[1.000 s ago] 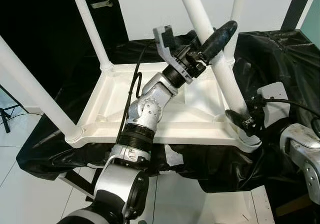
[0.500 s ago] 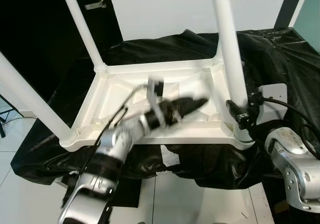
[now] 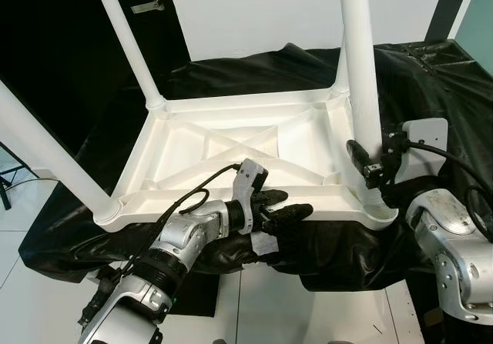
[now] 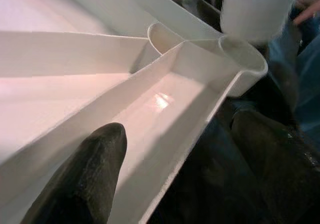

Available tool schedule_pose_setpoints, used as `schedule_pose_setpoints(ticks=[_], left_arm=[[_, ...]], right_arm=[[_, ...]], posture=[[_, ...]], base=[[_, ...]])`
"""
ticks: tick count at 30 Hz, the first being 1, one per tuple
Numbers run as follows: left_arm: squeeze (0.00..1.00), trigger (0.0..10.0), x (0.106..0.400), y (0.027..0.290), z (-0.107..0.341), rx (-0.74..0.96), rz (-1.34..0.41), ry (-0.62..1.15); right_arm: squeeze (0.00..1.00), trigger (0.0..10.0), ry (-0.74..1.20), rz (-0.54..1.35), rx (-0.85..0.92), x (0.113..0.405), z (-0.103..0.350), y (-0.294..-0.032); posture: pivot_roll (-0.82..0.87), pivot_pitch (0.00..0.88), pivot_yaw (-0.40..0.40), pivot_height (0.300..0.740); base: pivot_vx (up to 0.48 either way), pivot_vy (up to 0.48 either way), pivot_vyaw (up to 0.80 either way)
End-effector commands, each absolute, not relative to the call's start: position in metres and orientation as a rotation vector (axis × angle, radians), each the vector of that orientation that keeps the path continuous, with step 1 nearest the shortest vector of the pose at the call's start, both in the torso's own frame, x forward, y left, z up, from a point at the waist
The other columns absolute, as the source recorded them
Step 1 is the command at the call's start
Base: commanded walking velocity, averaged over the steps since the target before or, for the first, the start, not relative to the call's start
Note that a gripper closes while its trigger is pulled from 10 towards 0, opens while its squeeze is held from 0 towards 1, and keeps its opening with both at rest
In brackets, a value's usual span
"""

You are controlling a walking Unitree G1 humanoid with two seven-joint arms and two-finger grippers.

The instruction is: Building children table

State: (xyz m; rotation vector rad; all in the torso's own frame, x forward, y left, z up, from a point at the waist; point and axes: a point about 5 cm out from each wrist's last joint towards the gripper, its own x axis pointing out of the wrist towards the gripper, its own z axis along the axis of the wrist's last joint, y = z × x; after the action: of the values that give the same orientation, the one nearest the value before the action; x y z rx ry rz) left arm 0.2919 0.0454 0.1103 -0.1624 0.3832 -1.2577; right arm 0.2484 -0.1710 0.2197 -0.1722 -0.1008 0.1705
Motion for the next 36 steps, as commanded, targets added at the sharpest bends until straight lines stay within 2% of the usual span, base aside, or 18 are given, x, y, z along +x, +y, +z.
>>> schedule_pose_setpoints(ticks=[1,6,9,11,16,23,24,25,26,27,28,29,30,32,33,34,36], left_arm=[[0.0,10.0,0.253,0.046,0.11,-0.273,-1.958,0.429],[0.0,10.0,0.247,0.043,0.104,-0.199,-1.97,0.473],[0.0,10.0,0.246,0.038,0.092,-0.042,-1.96,0.499],[0.0,10.0,0.246,0.038,0.092,-0.042,-1.96,0.499],[0.0,10.0,0.261,0.018,0.093,0.055,-1.821,0.382],[0.0,10.0,0.268,0.012,0.093,0.124,-1.76,0.365],[0.0,7.3,0.269,0.011,0.092,0.133,-1.754,0.364],[0.0,7.3,0.269,0.011,0.092,0.133,-1.754,0.364],[0.0,5.5,0.269,0.01,0.092,0.137,-1.751,0.363],[0.0,5.5,0.269,0.01,0.092,0.137,-1.751,0.363],[0.0,1.3,0.27,0.01,0.091,0.136,-1.75,0.361],[0.0,1.3,0.27,0.01,0.091,0.136,-1.75,0.361],[0.0,0.0,0.27,0.01,0.091,0.136,-1.755,0.358],[0.0,0.0,0.27,0.009,0.091,0.136,-1.759,0.354],[0.0,4.4,0.271,0.008,0.09,0.149,-1.751,0.344],[0.0,10.0,0.272,0.006,0.089,0.165,-1.738,0.332],[0.0,10.0,0.272,0.006,0.089,0.165,-1.738,0.332]], right_arm=[[0.0,10.0,-0.157,0.18,-0.181,0.245,0.226,-0.167],[0.0,10.0,-0.165,0.177,-0.189,0.242,0.223,-0.165],[0.0,10.0,-0.166,0.183,-0.217,0.239,0.22,-0.162],[0.0,10.0,-0.166,0.183,-0.217,0.239,0.22,-0.162],[0.0,10.0,-0.153,0.192,-0.243,0.232,0.208,-0.159],[0.0,10.0,-0.154,0.181,-0.275,0.228,0.202,-0.161],[0.0,10.0,-0.154,0.172,-0.28,0.228,0.201,-0.162],[0.0,10.0,-0.154,0.172,-0.28,0.228,0.201,-0.162],[0.0,10.0,-0.153,0.166,-0.283,0.227,0.2,-0.163],[0.0,10.0,-0.153,0.166,-0.283,0.227,0.2,-0.163],[0.0,10.0,-0.152,0.161,-0.286,0.227,0.199,-0.164],[0.0,10.0,-0.152,0.161,-0.286,0.227,0.199,-0.164],[0.0,10.0,-0.152,0.155,-0.29,0.226,0.199,-0.166],[0.0,10.0,-0.154,0.146,-0.295,0.225,0.198,-0.167],[0.0,10.0,-0.159,0.134,-0.307,0.223,0.198,-0.17],[0.0,10.0,-0.16,0.111,-0.326,0.22,0.194,-0.174],[0.0,10.0,-0.16,0.111,-0.326,0.22,0.194,-0.174]], posture=[[-0.27,0.012,0.091,0.74],[-0.27,0.016,0.093,0.74],[-0.27,0.018,0.095,0.74],[-0.27,0.018,0.095,0.74],[-0.26,0.013,0.104,0.74],[-0.26,0.007,0.112,0.74],[-0.27,0.006,0.113,0.74],[-0.27,0.006,0.113,0.74],[-0.27,0.006,0.115,0.74],[-0.27,0.006,0.115,0.74],[-0.27,0.005,0.115,0.74],[-0.27,0.005,0.115,0.74],[-0.27,0.005,0.116,0.74],[-0.27,0.006,0.116,0.74],[-0.27,0.007,0.115,0.74],[-0.27,0.008,0.114,0.74],[-0.27,0.008,0.114,0.74]], base=[[0.0,0.0,0.0],[0.0,0.0,0.0],[0.0,0.0,0.0],[0.0,0.0,0.0],[0.0,0.0,0.0],[0.0,0.0,0.0],[0.0,0.0,0.0],[0.0,0.0,0.0],[0.0,0.0,0.0],[0.0,0.0,0.0],[0.0,0.0,0.0],[0.0,0.0,0.0],[0.0,0.0,0.0],[0.0,0.0,0.0],[0.0,0.0,0.0],[0.0,0.0,0.0],[0.0,0.0,0.0]])
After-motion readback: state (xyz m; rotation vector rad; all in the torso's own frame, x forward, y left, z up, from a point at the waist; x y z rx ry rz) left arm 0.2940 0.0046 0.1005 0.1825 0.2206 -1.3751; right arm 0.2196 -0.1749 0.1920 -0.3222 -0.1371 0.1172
